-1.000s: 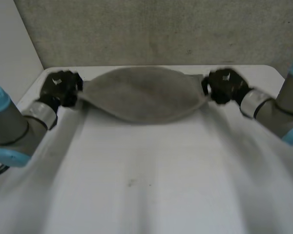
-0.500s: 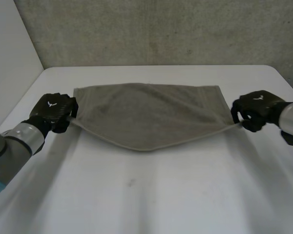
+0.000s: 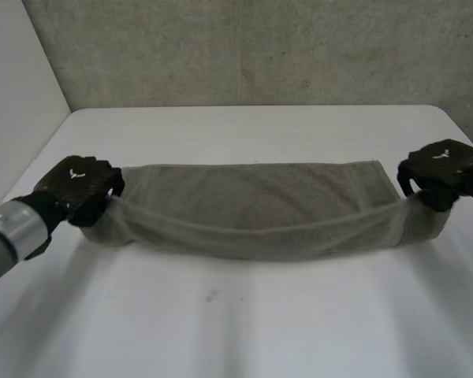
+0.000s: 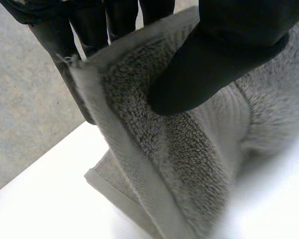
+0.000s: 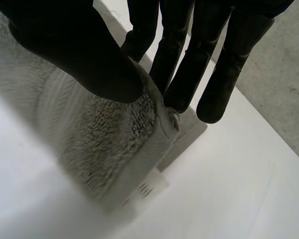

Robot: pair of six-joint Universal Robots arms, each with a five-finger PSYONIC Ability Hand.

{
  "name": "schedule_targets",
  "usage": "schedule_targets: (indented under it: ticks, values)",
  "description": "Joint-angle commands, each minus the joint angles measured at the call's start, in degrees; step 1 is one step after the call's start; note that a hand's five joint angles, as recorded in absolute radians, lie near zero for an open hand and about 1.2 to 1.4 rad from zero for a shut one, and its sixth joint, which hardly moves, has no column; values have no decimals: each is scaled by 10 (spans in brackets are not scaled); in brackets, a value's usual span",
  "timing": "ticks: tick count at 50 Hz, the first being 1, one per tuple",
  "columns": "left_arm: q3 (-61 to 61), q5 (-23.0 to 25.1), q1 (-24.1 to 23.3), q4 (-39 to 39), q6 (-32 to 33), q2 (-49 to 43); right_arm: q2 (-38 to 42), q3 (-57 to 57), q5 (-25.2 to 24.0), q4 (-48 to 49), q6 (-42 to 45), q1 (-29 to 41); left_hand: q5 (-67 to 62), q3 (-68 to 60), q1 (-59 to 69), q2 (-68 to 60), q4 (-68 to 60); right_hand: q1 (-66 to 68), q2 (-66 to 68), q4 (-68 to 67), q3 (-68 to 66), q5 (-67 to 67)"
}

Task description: Fold the towel.

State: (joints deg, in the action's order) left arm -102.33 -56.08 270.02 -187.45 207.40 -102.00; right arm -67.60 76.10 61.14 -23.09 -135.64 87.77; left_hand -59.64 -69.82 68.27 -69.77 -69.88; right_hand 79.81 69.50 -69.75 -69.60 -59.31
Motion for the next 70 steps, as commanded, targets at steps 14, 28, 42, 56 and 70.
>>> schedule_targets:
  ticks: [14,28,42,56,70]
  values:
    - [490,-93,-95,-9,-34,-401,296,-332,118,204,-176,89,-104,-102,117,-102,-101,2,105,-102,-104,-107]
    - [701,-150,-113,52,-34,-539,423,-481,137,235,-173,118,-104,-102,117,-102,-101,2,105,-102,-104,-107]
    - [707,-194,-138,77,-44,-520,413,-501,144,230,-177,123,596,598,-583,598,599,-698,-595,598,596,593]
    - [466,-199,-120,113,-127,-301,242,-337,137,45,-175,113,596,598,-583,598,599,-698,-595,598,596,593]
    - [191,-199,-107,13,-130,-130,157,-90,130,122,-171,62,596,598,-583,598,599,-517,-414,417,415,412]
